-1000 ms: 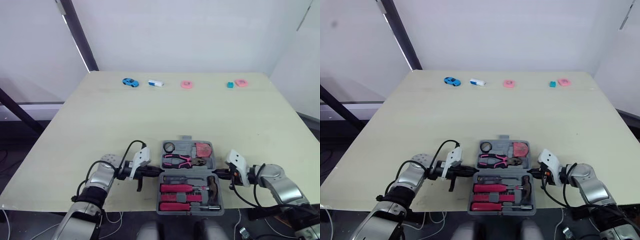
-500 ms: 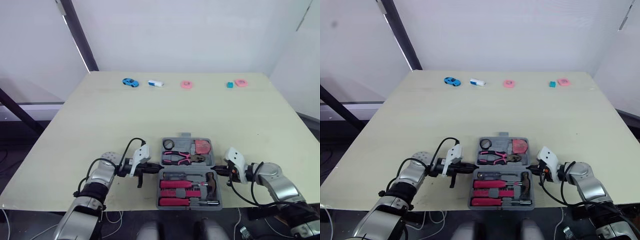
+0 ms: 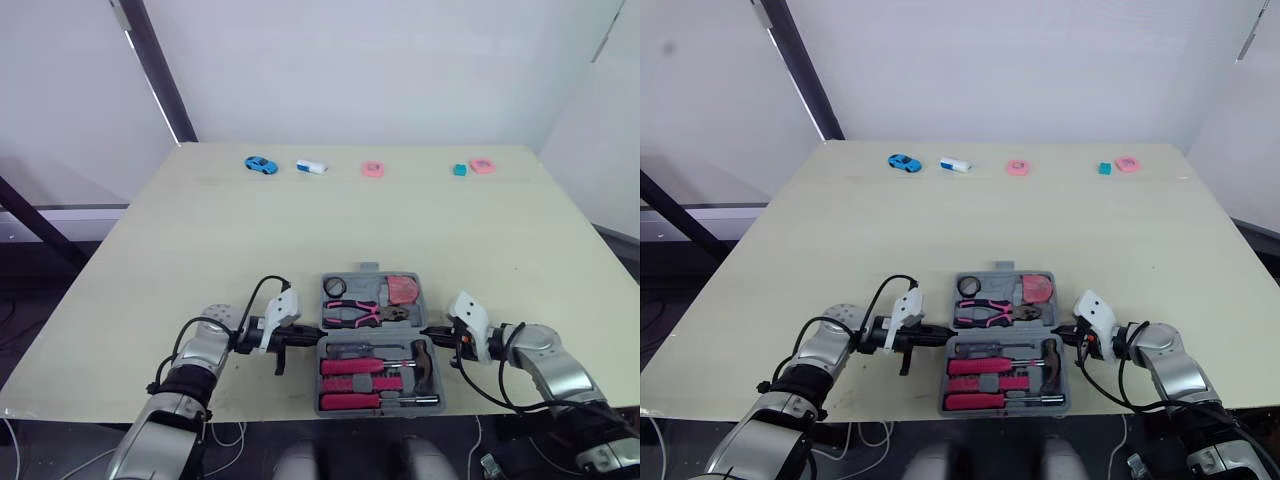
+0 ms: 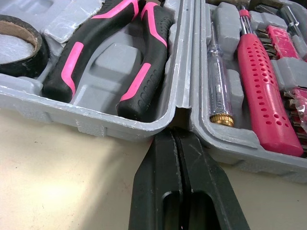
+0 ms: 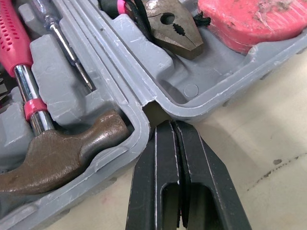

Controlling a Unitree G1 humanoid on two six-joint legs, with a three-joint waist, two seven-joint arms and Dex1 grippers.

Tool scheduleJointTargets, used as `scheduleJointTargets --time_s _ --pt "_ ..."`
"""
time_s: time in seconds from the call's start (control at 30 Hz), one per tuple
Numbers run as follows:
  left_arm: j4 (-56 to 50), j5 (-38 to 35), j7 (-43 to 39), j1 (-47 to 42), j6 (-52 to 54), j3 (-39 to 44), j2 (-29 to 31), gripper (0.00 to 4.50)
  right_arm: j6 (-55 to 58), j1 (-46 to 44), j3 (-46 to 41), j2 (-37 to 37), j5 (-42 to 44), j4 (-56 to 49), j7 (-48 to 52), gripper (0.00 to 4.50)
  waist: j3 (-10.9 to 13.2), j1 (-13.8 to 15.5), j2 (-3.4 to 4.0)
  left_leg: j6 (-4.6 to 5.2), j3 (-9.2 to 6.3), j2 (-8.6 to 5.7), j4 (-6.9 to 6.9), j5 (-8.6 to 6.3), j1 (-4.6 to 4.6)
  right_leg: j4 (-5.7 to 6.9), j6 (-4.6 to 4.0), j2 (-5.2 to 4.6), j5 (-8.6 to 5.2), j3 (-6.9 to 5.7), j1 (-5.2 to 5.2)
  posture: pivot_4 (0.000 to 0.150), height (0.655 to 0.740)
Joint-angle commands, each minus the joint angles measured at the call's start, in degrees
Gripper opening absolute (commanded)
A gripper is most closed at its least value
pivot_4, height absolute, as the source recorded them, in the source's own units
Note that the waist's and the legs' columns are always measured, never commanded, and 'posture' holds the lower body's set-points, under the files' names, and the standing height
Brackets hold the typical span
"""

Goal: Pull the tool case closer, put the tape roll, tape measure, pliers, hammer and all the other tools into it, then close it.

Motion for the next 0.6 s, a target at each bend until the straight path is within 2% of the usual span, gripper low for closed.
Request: scheduleJointTargets --time_s 0.03,0.6 --pt "0.3 0.2 1.5 -0.9 -0.8 -0.1 -0.8 0.00 -1.8 -1.4 0.4 1.0 1.2 -2.3 0.7 0.04 0.0 0.0 0.00 0.00 0.00 0.00 0.00 0.00 0.00 0.00 0.00 0.00 0.00 0.00 0.00 0.150 0.7400" --pt "3.4 0.2 1.5 -2.8 -2.2 0.4 -0.1 0.00 -1.1 -1.3 0.9 1.6 1.3 -2.5 1.1 0.04 0.0 -0.1 0.00 0.00 -0.01 0.00 -0.01 0.00 -0.01 0.00 0.00 0.01 0.00 0.00 -0.01 0.150 0.7400"
